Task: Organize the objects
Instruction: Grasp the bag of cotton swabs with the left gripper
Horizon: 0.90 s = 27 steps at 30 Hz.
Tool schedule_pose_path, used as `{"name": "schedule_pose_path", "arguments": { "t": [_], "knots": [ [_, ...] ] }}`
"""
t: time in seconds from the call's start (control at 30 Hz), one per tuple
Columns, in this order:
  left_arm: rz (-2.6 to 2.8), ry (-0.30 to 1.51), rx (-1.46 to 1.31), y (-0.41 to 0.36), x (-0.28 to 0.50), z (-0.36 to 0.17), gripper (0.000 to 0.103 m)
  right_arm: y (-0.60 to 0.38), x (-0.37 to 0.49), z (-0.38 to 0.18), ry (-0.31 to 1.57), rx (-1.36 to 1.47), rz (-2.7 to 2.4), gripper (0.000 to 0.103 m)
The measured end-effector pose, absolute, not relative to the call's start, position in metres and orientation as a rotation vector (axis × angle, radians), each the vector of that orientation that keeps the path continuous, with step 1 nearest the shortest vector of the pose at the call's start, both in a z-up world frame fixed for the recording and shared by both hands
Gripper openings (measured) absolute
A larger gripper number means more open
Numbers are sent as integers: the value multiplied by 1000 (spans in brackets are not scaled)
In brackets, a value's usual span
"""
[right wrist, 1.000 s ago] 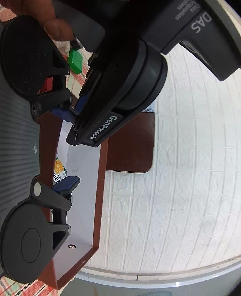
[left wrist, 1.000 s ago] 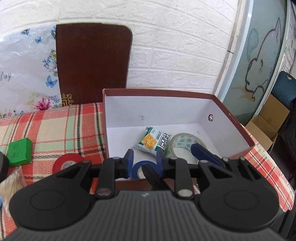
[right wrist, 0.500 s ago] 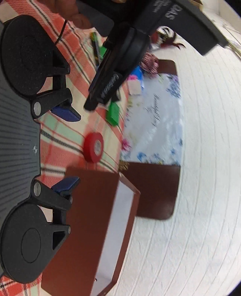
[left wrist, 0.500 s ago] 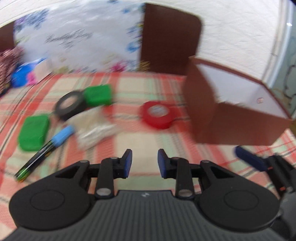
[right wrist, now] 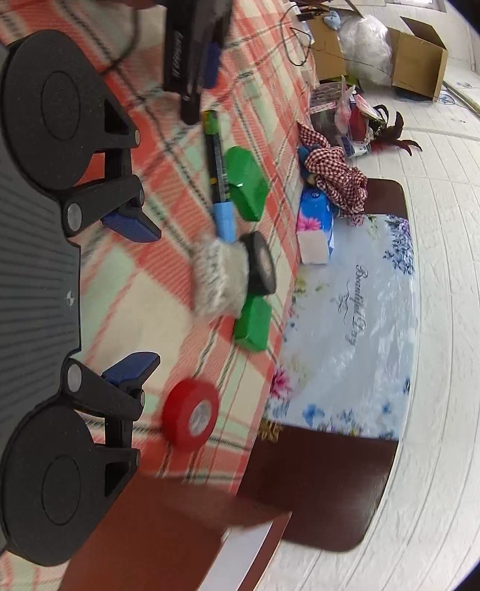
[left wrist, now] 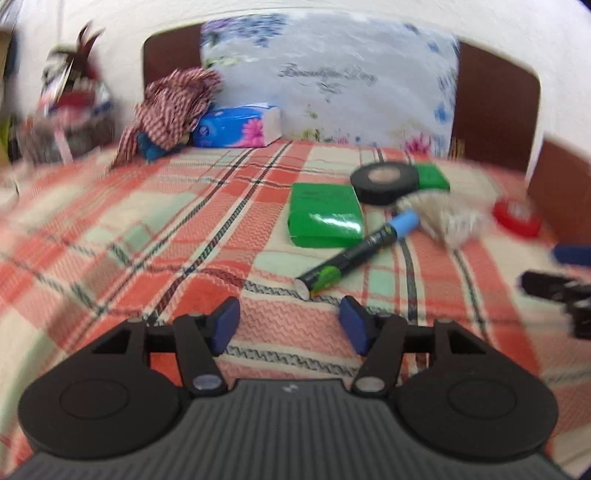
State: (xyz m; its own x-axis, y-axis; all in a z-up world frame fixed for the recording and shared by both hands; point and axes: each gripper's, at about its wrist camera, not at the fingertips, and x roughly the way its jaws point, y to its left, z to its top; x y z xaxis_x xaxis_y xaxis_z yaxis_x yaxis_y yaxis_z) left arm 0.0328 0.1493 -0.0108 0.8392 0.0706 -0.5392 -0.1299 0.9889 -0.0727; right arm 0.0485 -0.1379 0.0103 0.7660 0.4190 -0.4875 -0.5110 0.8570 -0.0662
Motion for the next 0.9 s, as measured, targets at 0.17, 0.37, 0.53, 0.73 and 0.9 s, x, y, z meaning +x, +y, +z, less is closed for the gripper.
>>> {"name": "schedule_pose_path", "arguments": {
  "t": [0.17, 0.37, 0.53, 0.73, 0.9],
  "knots": [
    [112, 556, -113, 151, 37, -11, 63, -108, 97, 19, 471, -145, 512, 75],
    [81, 545, -160, 152, 37, -11, 63, -111, 126, 0, 608, -88, 495, 50],
    [79, 542, -159, 151, 36, -11, 64, -145, 80, -3, 594, -116, 469, 50],
    [94, 560, -114, 144, 38, -10, 65, -197, 9, -3, 592, -132, 405, 50],
    [125, 588, -26, 123, 32, -3, 64, -242, -24, -2, 591, -132, 307, 54]
  ]
}}
